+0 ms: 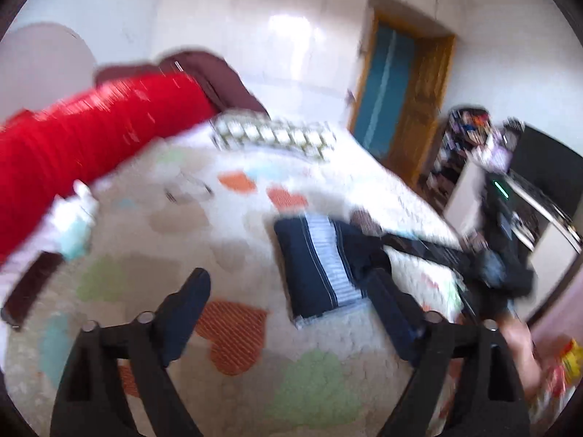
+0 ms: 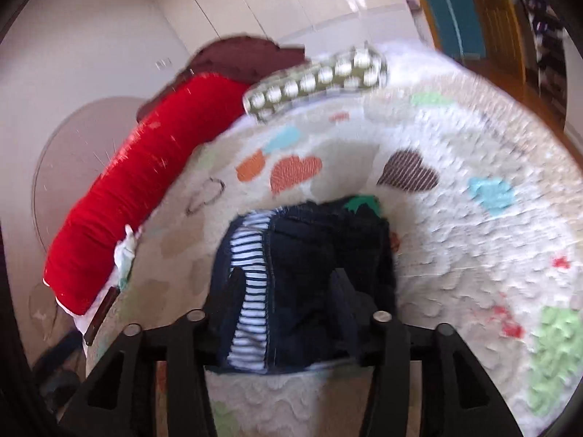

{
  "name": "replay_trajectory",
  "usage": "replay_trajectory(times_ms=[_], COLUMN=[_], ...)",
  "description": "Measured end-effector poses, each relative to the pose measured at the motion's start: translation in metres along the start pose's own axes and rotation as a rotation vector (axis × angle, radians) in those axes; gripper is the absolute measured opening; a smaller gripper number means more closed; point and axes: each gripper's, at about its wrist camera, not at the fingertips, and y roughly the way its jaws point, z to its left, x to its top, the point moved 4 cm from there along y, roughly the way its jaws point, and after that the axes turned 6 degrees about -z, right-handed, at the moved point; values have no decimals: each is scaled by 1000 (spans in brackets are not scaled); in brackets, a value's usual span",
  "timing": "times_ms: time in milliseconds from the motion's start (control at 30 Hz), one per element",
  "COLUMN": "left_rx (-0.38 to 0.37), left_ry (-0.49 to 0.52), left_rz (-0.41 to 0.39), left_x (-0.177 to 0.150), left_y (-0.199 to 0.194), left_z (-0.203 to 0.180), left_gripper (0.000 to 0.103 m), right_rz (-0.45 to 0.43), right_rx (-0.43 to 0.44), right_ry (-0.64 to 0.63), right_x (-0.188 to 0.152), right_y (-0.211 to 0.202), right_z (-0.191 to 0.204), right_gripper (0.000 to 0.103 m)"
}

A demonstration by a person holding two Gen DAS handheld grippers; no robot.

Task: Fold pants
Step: 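Fold the pants edge over with the left gripper and open it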

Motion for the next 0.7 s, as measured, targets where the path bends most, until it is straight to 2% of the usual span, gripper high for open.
replay_trajectory(times_ms=[67,133,200,300,367,467,533,600,700], left_rx=[46,103,162,204,199,169,142,104,85], left_ry=[-12,-22,-3,43,68,99,101,107,146], left_rz=[-58,-98,-132,-123,-125,-152,-128,-69,6], left_x=[9,17,23,29,34,37,33,21,1], left_y=[-17,-31,-48,-64,-70,-79,-76,-66,-49], left_z=[2,2,-3,-16,-23,-35,-43,-51,-63], left_gripper=[96,99,100,102,103,103,103,103,103], right_rz=[-84,-122,-121,-92,-81,-112,-128,-131,-95], right_rx=[-56,-113,-163,-192,-199,-208,-215,-204,-212], right_ry=[-57,-98,-113,-62,-16,11,22,28,27], right_x=[-11,-26,-47,-70,-82,-85,-85,-86,-93], right_y=[-39,-65,-87,-104,-118,-136,-142,-141,-130], right_z=[4,5,-1,-15,-22,-24,-24,-24,-29], right_gripper=[75,75,76,76,76,78,80,80,80])
